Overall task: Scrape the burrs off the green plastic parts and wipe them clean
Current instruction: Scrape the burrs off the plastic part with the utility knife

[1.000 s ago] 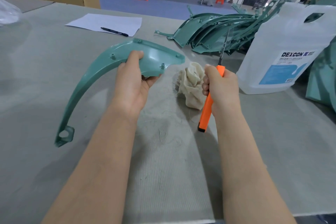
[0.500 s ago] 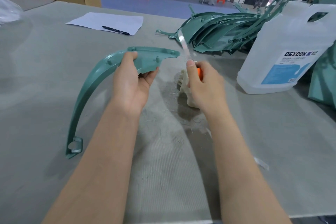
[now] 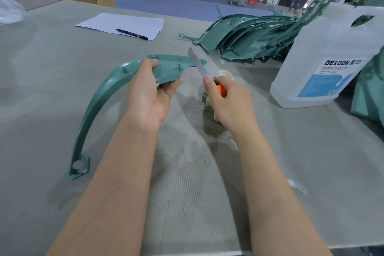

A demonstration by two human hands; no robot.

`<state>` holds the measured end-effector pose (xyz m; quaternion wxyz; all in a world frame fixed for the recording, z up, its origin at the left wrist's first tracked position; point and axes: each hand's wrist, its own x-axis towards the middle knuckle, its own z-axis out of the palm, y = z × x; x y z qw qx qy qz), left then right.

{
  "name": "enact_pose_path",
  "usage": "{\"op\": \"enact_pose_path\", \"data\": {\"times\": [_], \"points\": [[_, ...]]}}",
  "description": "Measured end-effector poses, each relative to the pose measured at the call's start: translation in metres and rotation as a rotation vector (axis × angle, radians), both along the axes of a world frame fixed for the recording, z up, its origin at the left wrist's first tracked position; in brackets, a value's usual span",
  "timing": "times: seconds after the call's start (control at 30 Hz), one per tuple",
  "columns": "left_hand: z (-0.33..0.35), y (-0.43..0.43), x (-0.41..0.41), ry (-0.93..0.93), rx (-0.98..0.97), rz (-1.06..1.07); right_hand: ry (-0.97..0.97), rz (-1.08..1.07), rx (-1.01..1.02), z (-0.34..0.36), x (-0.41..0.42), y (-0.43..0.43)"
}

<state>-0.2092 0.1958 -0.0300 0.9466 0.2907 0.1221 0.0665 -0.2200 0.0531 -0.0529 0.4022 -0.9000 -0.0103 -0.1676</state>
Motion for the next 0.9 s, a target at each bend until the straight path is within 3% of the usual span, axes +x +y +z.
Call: {"op": "enact_pose_path", "data": {"times": [0.63,0.9], "points": [[0.0,0.001,0.001,0.075,0.069,-0.048,-0.043,-0.151,-0.158,-0.011,0.01,-0.01],[-0.001,0.004,0.003,0.052,-0.01,-0.037,0.0,-0.253,-0.048,-0.011,0.012,-0.019]]}}
